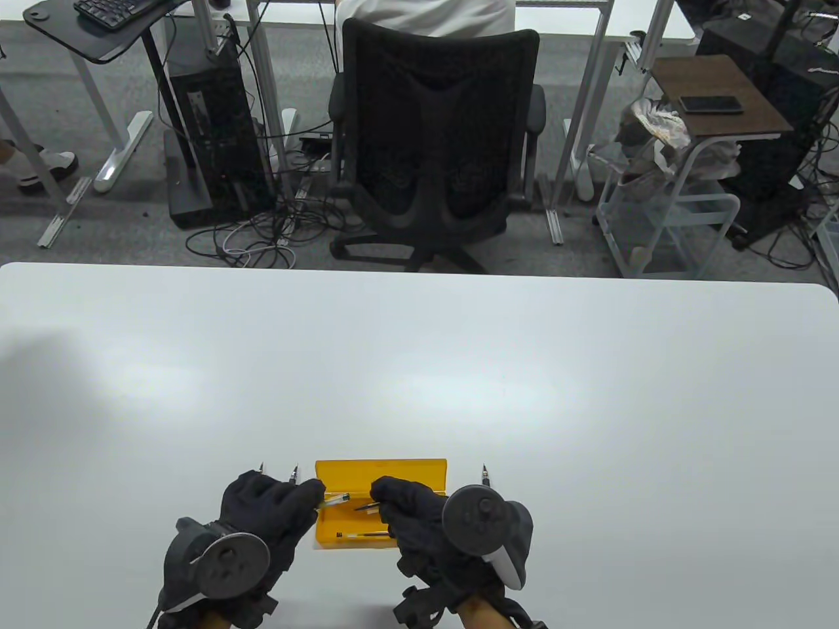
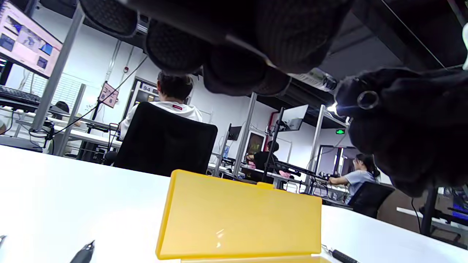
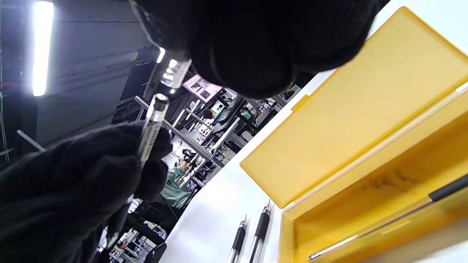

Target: Cap pen on the opposite end

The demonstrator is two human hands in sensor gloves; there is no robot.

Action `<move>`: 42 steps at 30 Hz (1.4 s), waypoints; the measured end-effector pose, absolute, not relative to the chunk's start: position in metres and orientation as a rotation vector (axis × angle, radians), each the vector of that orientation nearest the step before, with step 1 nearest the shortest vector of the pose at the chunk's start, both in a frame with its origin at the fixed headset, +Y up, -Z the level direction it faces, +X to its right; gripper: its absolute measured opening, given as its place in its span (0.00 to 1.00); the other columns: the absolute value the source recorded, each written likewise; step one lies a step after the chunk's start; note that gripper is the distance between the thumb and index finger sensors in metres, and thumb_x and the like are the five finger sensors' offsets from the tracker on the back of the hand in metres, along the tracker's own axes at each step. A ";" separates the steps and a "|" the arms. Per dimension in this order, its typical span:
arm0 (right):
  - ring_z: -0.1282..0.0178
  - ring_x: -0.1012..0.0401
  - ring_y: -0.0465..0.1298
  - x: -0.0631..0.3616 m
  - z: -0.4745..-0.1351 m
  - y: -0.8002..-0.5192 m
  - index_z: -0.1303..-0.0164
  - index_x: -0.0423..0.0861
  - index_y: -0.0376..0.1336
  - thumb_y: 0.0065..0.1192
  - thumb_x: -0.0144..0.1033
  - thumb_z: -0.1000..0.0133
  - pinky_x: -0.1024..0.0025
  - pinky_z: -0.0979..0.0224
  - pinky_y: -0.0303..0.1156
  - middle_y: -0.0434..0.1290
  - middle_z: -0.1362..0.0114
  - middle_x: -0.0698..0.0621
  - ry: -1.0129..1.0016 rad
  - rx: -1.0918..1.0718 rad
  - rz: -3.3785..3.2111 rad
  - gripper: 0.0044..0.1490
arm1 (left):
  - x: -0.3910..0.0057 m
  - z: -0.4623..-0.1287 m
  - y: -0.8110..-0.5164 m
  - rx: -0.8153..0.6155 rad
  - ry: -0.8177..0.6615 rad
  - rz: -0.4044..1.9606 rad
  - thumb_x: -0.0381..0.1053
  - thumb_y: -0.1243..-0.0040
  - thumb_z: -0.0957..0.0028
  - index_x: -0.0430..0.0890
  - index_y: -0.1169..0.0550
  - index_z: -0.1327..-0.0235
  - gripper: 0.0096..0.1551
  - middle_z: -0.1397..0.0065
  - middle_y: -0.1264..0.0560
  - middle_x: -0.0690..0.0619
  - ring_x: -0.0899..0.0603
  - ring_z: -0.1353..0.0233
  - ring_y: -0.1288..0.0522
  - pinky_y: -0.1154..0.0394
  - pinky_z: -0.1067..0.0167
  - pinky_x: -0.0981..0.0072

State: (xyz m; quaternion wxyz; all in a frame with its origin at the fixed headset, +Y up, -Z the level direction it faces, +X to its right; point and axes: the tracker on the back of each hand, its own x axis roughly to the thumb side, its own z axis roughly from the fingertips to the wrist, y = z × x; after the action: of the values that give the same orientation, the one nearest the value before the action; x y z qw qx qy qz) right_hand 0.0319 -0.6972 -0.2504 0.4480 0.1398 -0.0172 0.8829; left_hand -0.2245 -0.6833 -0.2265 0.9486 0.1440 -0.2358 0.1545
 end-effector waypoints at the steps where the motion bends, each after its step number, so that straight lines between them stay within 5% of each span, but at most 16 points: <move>1: 0.56 0.59 0.83 0.031 -0.250 -0.697 0.40 0.51 0.71 0.60 0.36 0.50 0.59 0.50 0.79 0.81 0.46 0.46 -0.059 0.342 2.177 0.26 | -0.223 -0.226 -0.684 0.290 -0.485 0.310 0.47 0.37 0.46 0.44 0.20 0.34 0.26 0.41 0.18 0.43 0.36 0.38 0.27 0.42 0.30 0.29; 16: 0.58 0.59 0.83 0.025 -0.249 -0.701 0.39 0.48 0.71 0.62 0.36 0.49 0.59 0.51 0.80 0.82 0.48 0.46 0.046 0.410 2.232 0.27 | -0.208 -0.221 -0.687 0.264 -0.550 0.280 0.47 0.37 0.46 0.43 0.20 0.35 0.26 0.41 0.18 0.42 0.35 0.38 0.27 0.42 0.30 0.29; 22: 0.68 0.60 0.83 0.013 -0.245 -0.701 0.40 0.43 0.72 0.60 0.40 0.48 0.60 0.58 0.79 0.84 0.59 0.48 0.137 0.465 2.500 0.28 | -0.199 -0.217 -0.685 0.287 -0.593 0.175 0.46 0.35 0.48 0.42 0.18 0.37 0.25 0.42 0.17 0.42 0.35 0.39 0.26 0.42 0.29 0.28; 27: 0.70 0.61 0.83 -0.001 -0.236 -0.700 0.42 0.42 0.73 0.58 0.40 0.49 0.62 0.59 0.80 0.84 0.61 0.48 -0.011 0.583 2.702 0.29 | -0.189 -0.212 -0.683 0.298 -0.624 0.055 0.45 0.35 0.49 0.42 0.17 0.39 0.25 0.45 0.15 0.41 0.35 0.41 0.24 0.41 0.30 0.29; 42: 0.66 0.60 0.85 -0.007 -0.232 -0.697 0.42 0.44 0.73 0.66 0.42 0.51 0.60 0.56 0.81 0.85 0.58 0.48 0.044 0.625 2.726 0.29 | -0.196 -0.211 -0.682 0.332 -0.614 0.146 0.46 0.30 0.51 0.42 0.16 0.40 0.25 0.44 0.14 0.43 0.36 0.40 0.23 0.43 0.29 0.27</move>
State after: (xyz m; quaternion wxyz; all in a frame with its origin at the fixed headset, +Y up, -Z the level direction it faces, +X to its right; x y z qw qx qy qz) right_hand -0.0071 -0.6970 -0.2322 0.1713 0.2202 0.0154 0.9602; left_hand -0.1964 -0.6817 -0.2107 0.9371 0.1624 -0.3008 0.0713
